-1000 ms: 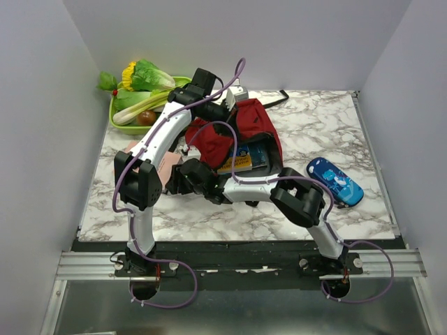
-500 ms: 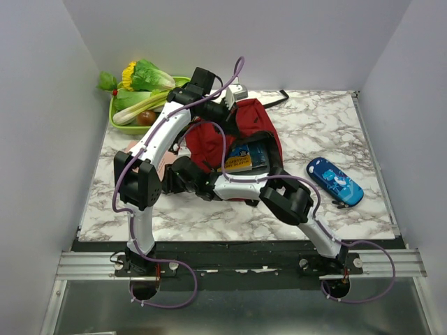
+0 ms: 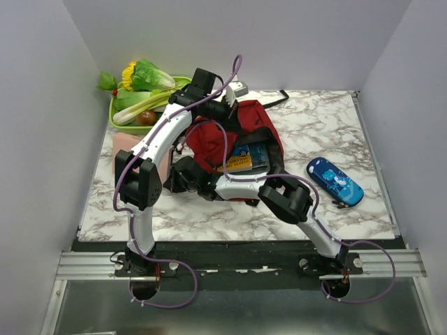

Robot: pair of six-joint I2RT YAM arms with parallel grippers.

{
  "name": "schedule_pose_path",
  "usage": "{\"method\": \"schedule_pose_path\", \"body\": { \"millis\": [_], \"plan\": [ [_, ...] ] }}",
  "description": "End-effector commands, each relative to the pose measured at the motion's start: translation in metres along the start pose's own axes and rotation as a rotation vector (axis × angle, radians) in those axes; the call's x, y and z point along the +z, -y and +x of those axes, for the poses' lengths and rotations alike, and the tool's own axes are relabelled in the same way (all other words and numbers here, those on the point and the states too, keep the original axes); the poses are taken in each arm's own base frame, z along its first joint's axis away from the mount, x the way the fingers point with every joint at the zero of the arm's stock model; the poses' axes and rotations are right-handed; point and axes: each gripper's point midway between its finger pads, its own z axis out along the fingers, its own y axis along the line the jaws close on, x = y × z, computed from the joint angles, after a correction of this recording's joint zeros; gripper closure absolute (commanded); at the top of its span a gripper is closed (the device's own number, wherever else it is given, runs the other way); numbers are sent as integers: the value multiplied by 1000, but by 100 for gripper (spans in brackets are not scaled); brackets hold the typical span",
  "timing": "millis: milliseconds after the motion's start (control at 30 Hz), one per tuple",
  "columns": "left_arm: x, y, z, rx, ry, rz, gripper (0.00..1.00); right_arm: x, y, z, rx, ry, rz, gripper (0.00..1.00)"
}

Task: Pack the student bag
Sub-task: Move the book to the center of the board.

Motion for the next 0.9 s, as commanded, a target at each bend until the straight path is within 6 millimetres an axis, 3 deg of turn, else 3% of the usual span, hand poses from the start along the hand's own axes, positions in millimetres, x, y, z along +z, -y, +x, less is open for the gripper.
{"method": "schedule_pose_path", "body": {
  "millis": [0, 33, 100, 167, 233, 300, 333, 367, 467, 500, 533, 567, 600, 633, 667, 700, 733, 800, 867],
  "plan": [
    [2, -3, -11, 1, 37, 0, 100, -14, 52, 25, 44, -35, 144, 99],
    [3, -5, -8, -5, 33, -2, 100, -21, 49, 20, 59, -22, 141, 99],
    [4, -6, -6, -12, 30, -2, 100, -33, 64, 31, 73, -28, 166, 99],
    [5, -6, -5, -15, 27, 1, 100, -49, 58, 24, 109, 1, 152, 99],
    [4, -6, -6, -16, 29, -1, 100, -67, 73, 41, 131, -26, 171, 99],
    [5, -6, -7, -14, 30, -4, 100, -84, 66, 40, 148, -29, 144, 99],
    [5, -7, -9, -12, 35, -7, 100, -96, 81, 58, 154, -62, 173, 99],
    [5, -8, -10, -9, 38, -11, 100, -108, 69, 50, 161, -46, 135, 99],
    [6, -11, -14, -9, 48, -16, 100, -139, 78, 79, 155, -104, 142, 99],
    [9, -13, -13, -14, 47, -16, 100, -153, 63, 76, 155, -100, 102, 99],
    [10, -14, -15, -14, 50, -17, 100, -161, 60, 79, 157, -104, 88, 99],
    [11, -14, -16, -12, 51, -16, 100, -175, 70, 94, 155, -139, 104, 99],
    [13, -15, -16, -10, 51, -14, 100, -186, 62, 100, 148, -153, 81, 99],
    [14, -15, -17, -5, 52, -15, 100, -201, 52, 92, 162, -136, 54, 99],
    [15, -16, -18, 0, 56, -17, 100, -217, 63, 104, 158, -165, 97, 99],
    [17, -17, -16, -6, 52, -17, 100, -227, 62, 106, 151, -163, 101, 99],
    [17, -18, -17, -4, 55, -19, 100, -244, 51, 94, 166, -134, 66, 99],
    [21, -17, -18, 0, 55, -16, 100, -266, 63, 101, 159, -146, 123, 99],
    [22, -14, -22, 11, 61, -11, 100, -296, 68, 88, 173, -105, 158, 99]
  ]
}}
